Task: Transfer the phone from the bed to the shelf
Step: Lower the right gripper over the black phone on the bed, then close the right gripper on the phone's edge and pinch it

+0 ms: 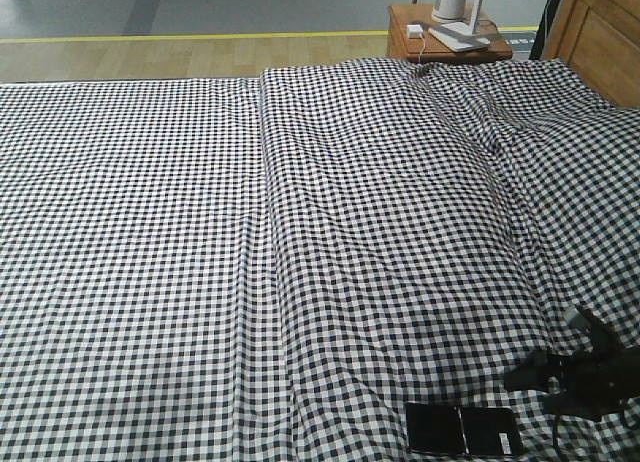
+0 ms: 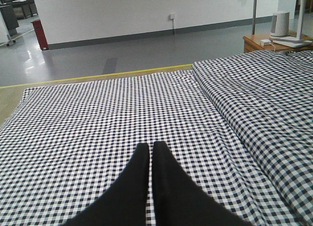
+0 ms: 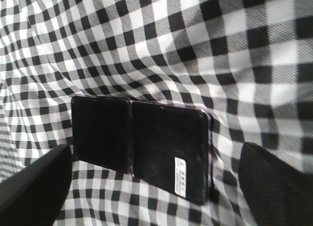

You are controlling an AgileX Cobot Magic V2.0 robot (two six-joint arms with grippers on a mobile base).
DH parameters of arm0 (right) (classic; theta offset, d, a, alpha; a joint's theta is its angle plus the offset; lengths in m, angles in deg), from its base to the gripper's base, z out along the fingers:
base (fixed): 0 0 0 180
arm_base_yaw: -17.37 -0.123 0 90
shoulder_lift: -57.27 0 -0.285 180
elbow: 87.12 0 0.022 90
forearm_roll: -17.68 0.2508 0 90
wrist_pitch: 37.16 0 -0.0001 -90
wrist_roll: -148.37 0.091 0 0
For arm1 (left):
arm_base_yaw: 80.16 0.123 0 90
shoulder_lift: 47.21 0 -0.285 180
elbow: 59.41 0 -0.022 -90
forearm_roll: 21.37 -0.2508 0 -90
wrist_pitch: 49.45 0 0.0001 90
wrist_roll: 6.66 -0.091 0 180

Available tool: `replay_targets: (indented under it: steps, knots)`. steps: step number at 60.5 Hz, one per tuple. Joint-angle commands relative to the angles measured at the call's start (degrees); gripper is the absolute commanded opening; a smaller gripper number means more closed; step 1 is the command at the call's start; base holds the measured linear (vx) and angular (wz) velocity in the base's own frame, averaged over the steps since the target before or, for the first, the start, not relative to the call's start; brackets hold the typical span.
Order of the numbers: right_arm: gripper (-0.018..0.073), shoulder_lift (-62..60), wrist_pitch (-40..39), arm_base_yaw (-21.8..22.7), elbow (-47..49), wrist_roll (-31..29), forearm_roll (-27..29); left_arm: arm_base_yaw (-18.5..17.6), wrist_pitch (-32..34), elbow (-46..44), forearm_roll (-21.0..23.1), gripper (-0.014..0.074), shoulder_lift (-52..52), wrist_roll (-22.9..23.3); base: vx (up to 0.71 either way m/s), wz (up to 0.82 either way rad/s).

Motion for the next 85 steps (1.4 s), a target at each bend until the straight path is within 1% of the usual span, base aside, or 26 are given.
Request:
replay_targets:
  steps: [1,14,47,55,66,70,77,85]
  knots:
    - [0.0637,-0.8,5.9,0.3,3.0,-0.8,1.4,-0.1,4.1,-1.3,0.5,0.0001,0.8,0.3,0.00,0.00]
    - [0.0633,3.1,7.2,0.3,6.0,-0.4,1.4,-0.1,4.1,-1.3,0.5,0.0001,0.8,0.3,0.00,0.00]
    - [0.0620,9.6,9.9,0.3,6.4,-2.1,1.5,-0.1,4.1,-1.3,0.5,0.0001,0.8,0.3,0.00,0.00]
    - [0.0616,11.4,10.6,0.2,6.5,-2.9,3.4,-0.1,4.1,-1.3,0.5,0.0001,0.8,0.3,0.00,0.00]
    - [0.0610,13.7,16.0,0.2,7.7,-5.3,6.9,-0.1,4.1,-1.3,0.5,0.0001,0.8,0.3,0.00,0.00]
    - [0.0607,14.0,16.3,0.2,7.7,-5.4,8.2,-0.1,4.1,-1.3,0.5,0.0001,0.8,0.3,0.00,0.00]
    - [0.0601,14.6,16.5,0.2,7.7,-5.8,8.5,-0.1,4.1,-1.3,0.5,0.0001,0.8,0.3,0.00,0.00]
    - [0.0595,15.2,19.2,0.2,7.7,-7.2,8.8,-0.1,4.1,-1.3,0.5,0.0001,0.8,0.3,0.00,0.00]
